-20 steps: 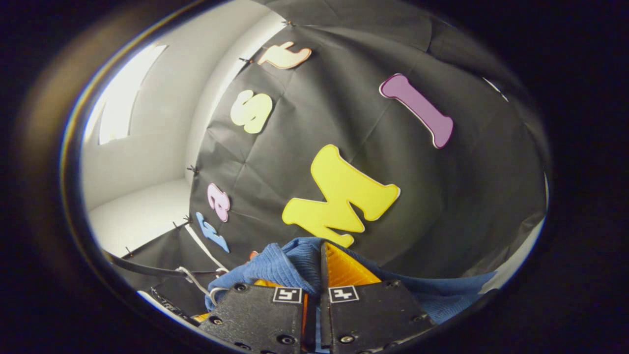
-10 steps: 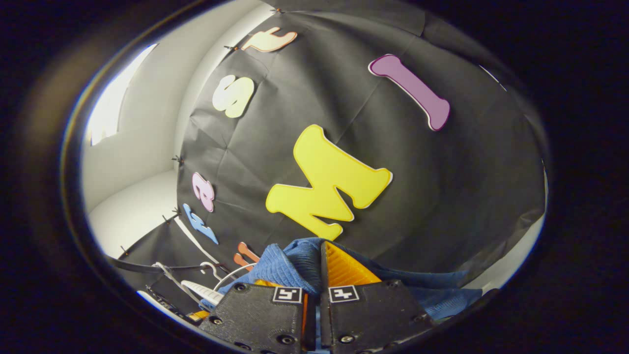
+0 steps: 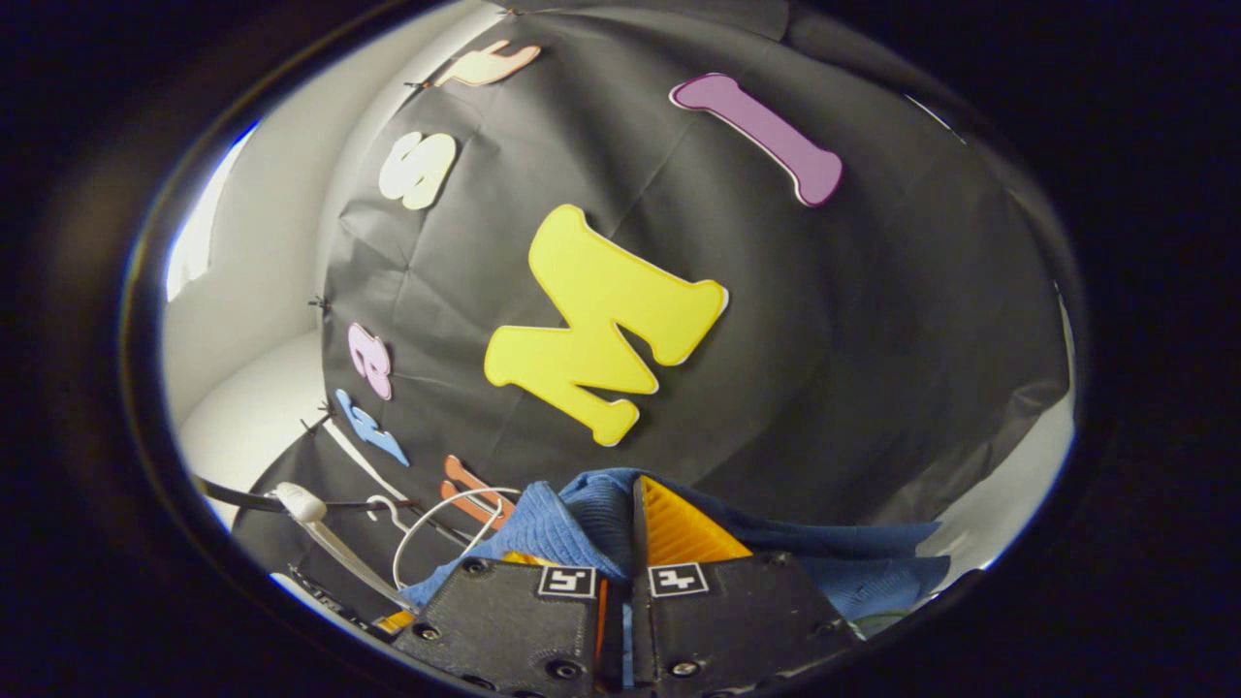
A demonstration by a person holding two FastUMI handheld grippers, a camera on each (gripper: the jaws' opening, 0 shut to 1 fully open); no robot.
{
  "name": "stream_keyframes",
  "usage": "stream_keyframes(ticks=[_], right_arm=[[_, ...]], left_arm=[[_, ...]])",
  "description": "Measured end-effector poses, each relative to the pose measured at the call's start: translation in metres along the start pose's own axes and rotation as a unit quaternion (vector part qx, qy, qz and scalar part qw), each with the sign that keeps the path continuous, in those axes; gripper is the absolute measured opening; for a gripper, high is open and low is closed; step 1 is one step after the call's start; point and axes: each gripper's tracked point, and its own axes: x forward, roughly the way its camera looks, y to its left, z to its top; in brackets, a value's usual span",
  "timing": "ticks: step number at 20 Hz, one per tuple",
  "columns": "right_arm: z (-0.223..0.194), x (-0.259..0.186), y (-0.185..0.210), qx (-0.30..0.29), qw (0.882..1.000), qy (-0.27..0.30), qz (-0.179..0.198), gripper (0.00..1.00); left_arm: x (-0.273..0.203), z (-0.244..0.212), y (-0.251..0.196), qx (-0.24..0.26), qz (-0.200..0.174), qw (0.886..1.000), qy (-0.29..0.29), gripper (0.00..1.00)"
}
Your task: Grasp the clothes on the hanger with both hands and then place them into the laundry hamper below.
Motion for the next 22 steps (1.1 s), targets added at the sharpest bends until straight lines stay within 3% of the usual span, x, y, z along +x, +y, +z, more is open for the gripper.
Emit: stream_keyframes(ticks=[11, 22], right_arm=[[-0.059, -0.013, -0.029, -0.002, 0.998, 0.046, -0.031, 0.07], [-0.111, -0.041, -0.030, -0.021, 0.995, 0.085, -0.041, 0.07]], left_arm=[[-0.019, -0.048, 0.030, -0.017, 0.029, 0.999, 0.034, 0.03], [-0.048, -0.104, 0.031, -0.015, 0.022, 0.996, 0.083, 0.03]])
